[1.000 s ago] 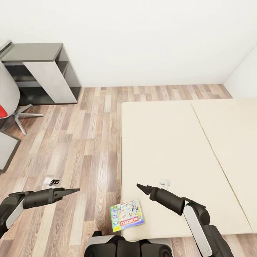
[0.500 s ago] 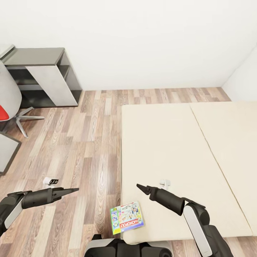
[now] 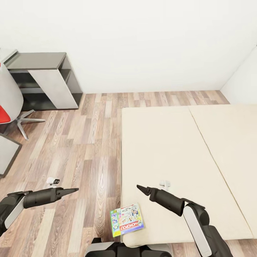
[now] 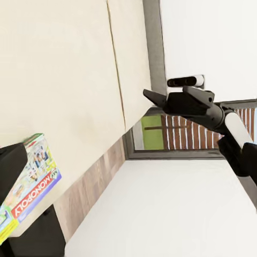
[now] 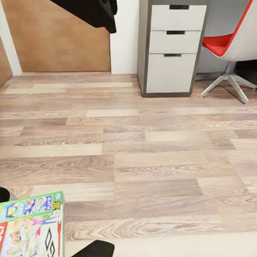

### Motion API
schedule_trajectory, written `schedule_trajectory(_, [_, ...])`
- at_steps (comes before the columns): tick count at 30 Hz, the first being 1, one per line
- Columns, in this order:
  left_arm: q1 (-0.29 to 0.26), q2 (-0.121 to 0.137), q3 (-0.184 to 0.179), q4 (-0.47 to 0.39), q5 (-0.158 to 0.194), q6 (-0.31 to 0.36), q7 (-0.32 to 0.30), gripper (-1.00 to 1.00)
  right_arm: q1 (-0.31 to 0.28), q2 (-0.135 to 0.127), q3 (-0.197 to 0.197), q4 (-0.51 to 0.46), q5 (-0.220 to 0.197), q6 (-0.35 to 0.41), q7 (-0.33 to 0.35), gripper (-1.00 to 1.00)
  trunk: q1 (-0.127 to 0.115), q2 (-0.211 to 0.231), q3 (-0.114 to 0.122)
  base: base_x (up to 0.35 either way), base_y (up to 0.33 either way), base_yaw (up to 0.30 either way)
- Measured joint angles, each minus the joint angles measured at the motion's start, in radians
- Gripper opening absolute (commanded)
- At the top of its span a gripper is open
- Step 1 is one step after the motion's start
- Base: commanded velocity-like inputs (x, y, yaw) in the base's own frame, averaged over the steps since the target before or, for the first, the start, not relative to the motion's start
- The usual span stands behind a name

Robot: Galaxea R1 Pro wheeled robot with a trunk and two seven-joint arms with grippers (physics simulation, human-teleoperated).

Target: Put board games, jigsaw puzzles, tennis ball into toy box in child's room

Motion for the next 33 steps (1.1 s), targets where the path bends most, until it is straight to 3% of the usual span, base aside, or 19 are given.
schedule_trajectory(14, [0.000,-0.002,0.002,0.000,-0.001,0.004,0.123,1.00,0.000,0.000,0.000,0.003,0.001,0.000,-0.001,1.00,0.000,0.000,0.023,0.000,0.000,0.000])
schedule_trajectory(33, [0.000,-0.004,0.003,0.000,-0.001,0.007,0.144,1.00,0.000,0.001,0.000,0.017,0.001,-0.001,-0.004,1.00,0.000,0.000,0.054,0.000,0.000,0.000])
